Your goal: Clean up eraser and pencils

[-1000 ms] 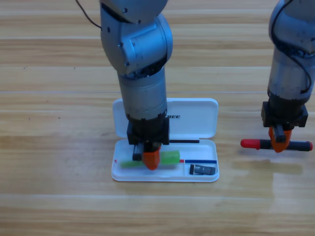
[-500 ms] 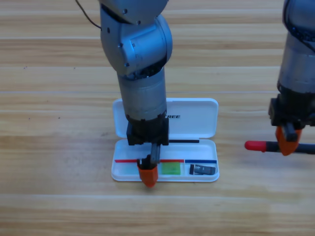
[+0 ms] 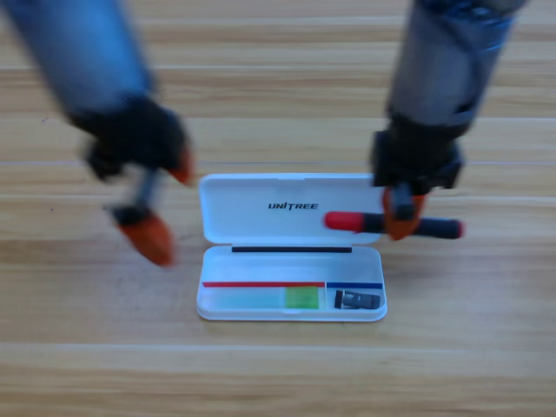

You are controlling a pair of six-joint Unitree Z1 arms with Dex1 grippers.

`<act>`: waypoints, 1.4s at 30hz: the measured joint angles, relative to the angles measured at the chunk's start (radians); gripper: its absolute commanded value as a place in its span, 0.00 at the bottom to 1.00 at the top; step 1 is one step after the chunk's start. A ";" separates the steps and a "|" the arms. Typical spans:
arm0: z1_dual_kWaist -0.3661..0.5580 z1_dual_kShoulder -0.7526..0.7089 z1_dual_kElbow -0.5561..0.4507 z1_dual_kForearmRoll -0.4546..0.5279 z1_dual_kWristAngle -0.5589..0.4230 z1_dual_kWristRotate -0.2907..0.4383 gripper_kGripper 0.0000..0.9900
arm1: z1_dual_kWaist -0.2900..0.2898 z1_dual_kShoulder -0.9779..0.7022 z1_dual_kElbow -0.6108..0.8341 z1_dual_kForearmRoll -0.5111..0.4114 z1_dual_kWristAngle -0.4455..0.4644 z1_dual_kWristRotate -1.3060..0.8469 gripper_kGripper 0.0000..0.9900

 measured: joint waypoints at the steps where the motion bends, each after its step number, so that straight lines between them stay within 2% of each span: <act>1: 0.031 -0.038 0.016 0.004 -0.008 0.020 1.00 | 0.007 0.020 -0.022 0.006 0.000 0.002 0.00; 8: 0.249 -0.210 0.110 0.007 -0.040 0.135 1.00 | 0.045 0.176 -0.216 0.036 -0.003 0.011 0.00; 15: 0.374 -0.282 0.218 -0.050 -0.043 0.150 1.00 | 0.055 0.286 -0.317 0.039 -0.030 0.011 0.00; 21: 0.398 -0.305 0.292 -0.075 -0.059 0.150 1.00 | 0.056 0.334 -0.369 0.055 -0.051 0.011 0.00; 28: 0.408 -0.319 0.316 -0.101 -0.074 0.150 1.00 | 0.056 0.337 -0.383 0.064 -0.055 0.011 0.00; 34: 0.449 -0.330 0.390 -0.164 -0.106 0.150 1.00 | 0.056 0.337 -0.383 0.067 -0.055 0.011 0.00; 35: 0.458 -0.330 0.397 -0.174 -0.108 0.150 1.00 | 0.056 0.337 -0.383 0.067 -0.055 0.011 0.11; 38: 0.475 -0.330 0.411 -0.196 -0.109 0.150 1.00 | 0.056 0.337 -0.383 0.067 -0.055 0.011 0.68; 39: 0.477 -0.330 0.412 -0.196 -0.109 0.150 1.00 | 0.056 0.337 -0.383 0.067 -0.055 0.011 0.82; 42: 0.478 -0.330 0.420 -0.204 -0.109 0.150 1.00 | 0.056 0.337 -0.383 0.067 -0.055 0.021 0.88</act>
